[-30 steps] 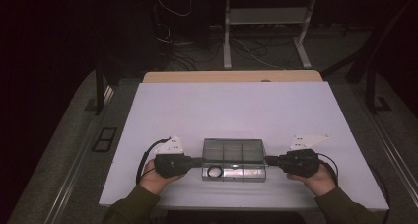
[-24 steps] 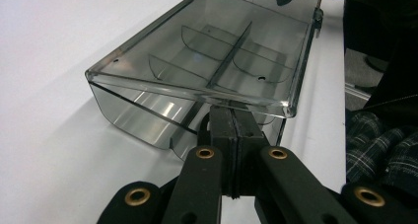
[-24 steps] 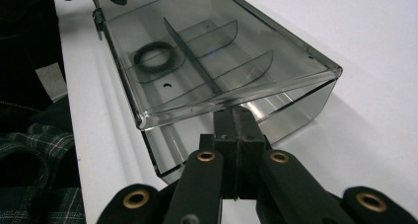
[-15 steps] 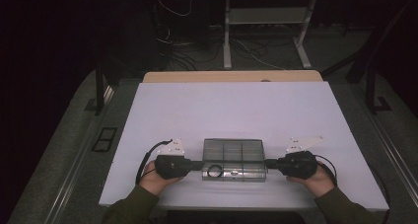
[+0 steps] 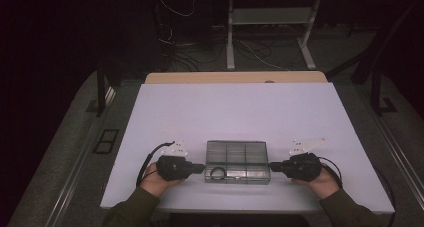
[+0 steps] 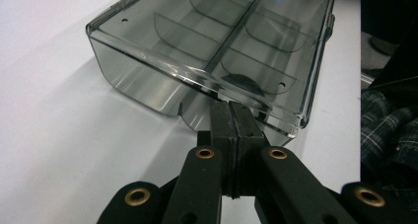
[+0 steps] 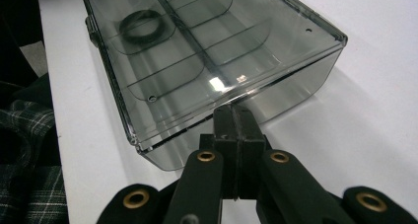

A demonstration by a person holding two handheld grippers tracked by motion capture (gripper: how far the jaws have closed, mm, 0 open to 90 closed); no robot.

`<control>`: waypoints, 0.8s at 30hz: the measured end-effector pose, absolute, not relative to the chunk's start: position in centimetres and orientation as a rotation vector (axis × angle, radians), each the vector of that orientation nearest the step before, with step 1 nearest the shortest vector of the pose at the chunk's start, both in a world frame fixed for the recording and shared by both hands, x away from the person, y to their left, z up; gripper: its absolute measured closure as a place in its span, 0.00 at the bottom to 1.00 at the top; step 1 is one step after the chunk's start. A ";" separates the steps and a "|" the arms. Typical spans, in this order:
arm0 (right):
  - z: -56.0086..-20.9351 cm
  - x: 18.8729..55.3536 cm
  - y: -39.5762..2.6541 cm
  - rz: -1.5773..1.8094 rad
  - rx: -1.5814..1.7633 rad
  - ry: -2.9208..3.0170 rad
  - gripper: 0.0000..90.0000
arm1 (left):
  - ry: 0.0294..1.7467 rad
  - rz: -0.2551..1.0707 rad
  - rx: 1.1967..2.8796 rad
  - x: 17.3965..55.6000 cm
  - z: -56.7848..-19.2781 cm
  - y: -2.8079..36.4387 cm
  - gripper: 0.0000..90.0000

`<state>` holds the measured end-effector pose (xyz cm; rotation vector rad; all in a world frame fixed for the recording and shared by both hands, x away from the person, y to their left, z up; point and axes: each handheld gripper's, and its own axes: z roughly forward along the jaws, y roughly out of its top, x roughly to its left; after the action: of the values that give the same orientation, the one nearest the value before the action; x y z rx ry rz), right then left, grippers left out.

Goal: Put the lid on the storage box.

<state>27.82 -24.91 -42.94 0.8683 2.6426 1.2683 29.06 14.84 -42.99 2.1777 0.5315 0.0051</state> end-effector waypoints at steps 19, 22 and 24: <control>-42.7 28.4 -26.4 1.332 0.956 2.514 0.91 | 0.626 0.084 2.098 30.0 -42.8 15.9 0.85; -42.7 28.5 -26.7 1.347 0.989 2.488 0.84 | 0.648 0.107 2.077 30.2 -42.8 16.2 0.79; -42.8 28.7 -26.9 1.352 1.003 2.469 0.80 | 0.660 0.131 2.070 30.3 -42.9 16.3 0.74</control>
<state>28.68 -26.87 -42.75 1.0034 2.4688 1.3525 30.26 16.29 -42.87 2.0701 0.6595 0.1314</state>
